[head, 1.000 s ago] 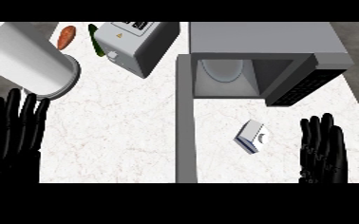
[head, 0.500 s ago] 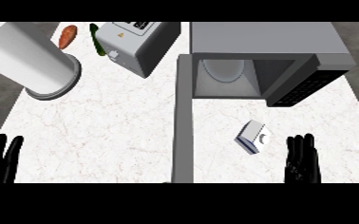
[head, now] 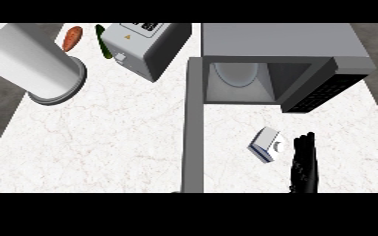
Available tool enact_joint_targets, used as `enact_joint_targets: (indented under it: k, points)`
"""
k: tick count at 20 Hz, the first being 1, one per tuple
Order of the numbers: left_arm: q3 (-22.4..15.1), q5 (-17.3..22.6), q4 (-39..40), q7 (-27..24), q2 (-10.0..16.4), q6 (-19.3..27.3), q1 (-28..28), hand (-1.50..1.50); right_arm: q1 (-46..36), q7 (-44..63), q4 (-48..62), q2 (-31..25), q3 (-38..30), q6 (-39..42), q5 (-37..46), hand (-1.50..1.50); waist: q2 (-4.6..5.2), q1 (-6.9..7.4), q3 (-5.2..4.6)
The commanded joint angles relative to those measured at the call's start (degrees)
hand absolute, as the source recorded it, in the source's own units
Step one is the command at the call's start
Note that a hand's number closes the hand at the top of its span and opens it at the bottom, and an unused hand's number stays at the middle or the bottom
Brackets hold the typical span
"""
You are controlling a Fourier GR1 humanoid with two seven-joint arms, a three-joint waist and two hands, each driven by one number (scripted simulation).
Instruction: Pick up the milk, place it into the microwave and close the microwave
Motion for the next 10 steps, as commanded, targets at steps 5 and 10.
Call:
enact_joint_targets:
  k: [5, 10]
  points:
    - [2.2, 1.8, -2.6, -4.1, -0.4, -4.9, 7.7, -1.5, -9.3, 0.3, 9.9, 0.7, -9.4, 1.5, -4.7, -1.5, 0.19, 0.4, -0.05]
    - [5.9, 5.3, -0.1, -6.0, -0.5, -8.8, 9.5, -1.5, -8.9, -9.3, 16.9, -3.3, -12.2, -0.7, -16.0, -1.5, 0.15, 0.24, 0.0]
